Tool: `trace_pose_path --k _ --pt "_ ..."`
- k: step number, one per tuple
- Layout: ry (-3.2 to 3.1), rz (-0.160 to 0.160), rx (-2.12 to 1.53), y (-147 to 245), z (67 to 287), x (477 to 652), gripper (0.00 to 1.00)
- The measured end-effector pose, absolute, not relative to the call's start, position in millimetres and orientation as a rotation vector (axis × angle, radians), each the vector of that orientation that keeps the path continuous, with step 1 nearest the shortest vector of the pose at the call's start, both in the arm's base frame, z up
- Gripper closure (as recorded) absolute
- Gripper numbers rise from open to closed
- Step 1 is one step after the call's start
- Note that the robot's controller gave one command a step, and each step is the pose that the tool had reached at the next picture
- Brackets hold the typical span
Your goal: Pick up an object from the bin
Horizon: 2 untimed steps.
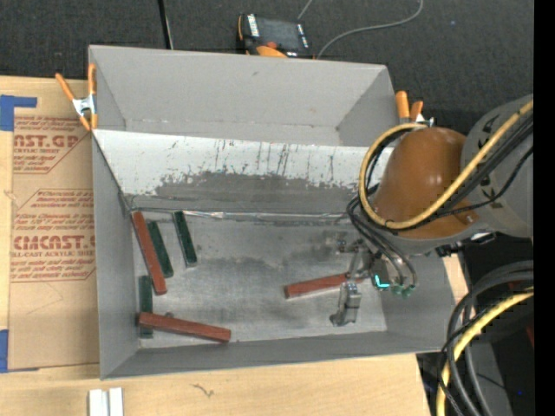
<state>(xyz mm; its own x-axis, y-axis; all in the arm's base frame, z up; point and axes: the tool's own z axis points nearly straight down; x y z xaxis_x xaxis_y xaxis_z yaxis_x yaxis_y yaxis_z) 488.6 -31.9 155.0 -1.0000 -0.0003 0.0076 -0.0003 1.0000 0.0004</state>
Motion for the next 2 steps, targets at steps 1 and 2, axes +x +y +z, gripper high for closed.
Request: trace_pose_path --k 1,2 --pt "-3.137 -0.001 0.030 -34.8 65.2 512.5 0.00" --pt "-3.142 0.000 0.031 -34.7 69.8 513.8 1.00"
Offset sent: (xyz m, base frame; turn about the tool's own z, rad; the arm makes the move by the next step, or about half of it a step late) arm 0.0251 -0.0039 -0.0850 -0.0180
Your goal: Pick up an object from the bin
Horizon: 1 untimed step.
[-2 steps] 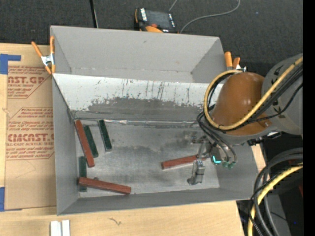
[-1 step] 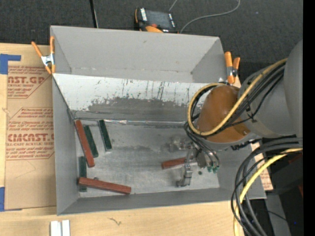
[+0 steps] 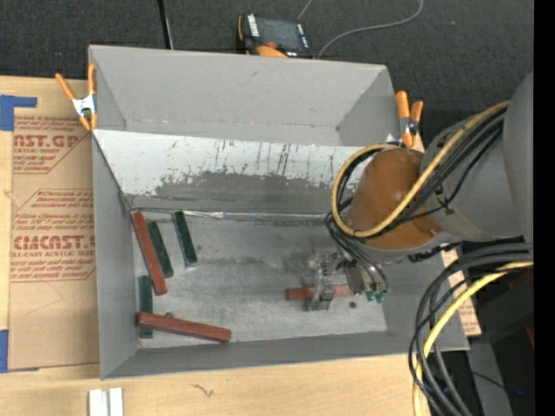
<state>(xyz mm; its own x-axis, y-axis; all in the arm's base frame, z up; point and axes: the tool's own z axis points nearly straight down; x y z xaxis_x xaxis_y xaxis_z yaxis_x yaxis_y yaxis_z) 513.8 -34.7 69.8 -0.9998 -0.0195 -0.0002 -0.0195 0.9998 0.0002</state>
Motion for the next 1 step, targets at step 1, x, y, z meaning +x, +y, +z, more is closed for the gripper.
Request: trace_pose_path --k 1 --pt "3.133 0.000 0.085 -40.2 228.3 516.8 1.00"
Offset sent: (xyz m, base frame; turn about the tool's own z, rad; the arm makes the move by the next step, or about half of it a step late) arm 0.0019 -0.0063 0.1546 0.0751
